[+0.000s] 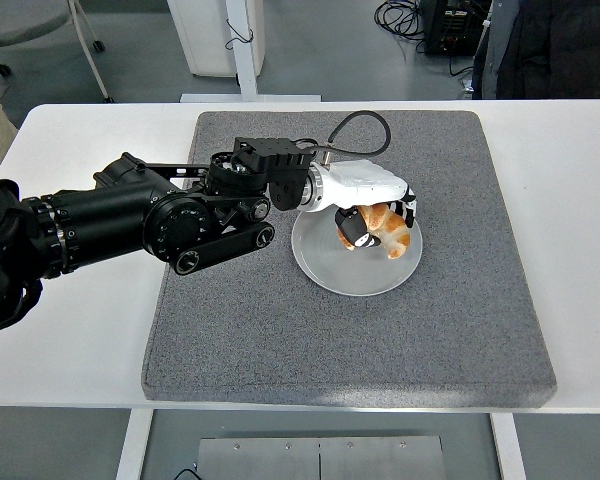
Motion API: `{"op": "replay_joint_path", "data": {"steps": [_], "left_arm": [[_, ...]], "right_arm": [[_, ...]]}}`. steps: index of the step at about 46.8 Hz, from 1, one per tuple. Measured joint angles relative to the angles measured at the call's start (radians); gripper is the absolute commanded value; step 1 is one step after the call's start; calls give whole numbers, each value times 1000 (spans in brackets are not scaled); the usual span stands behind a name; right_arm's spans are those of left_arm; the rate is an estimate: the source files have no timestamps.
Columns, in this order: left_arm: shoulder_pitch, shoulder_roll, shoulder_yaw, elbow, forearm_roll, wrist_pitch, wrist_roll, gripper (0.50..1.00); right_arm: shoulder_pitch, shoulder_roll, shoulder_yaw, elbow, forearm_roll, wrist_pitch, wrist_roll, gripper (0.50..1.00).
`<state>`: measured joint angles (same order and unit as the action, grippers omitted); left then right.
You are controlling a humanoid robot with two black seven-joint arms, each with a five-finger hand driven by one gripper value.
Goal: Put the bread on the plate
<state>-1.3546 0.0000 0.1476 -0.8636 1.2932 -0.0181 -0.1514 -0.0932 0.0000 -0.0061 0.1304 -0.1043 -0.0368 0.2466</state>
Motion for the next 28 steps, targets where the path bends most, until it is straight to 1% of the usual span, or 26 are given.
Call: {"op": "replay_joint_path", "data": {"steps": [28], "left_arm": [[41, 0, 1, 27, 1, 33, -12, 500]], "right_arm": [[0, 0, 0, 0, 0, 0, 0, 1000]]}}
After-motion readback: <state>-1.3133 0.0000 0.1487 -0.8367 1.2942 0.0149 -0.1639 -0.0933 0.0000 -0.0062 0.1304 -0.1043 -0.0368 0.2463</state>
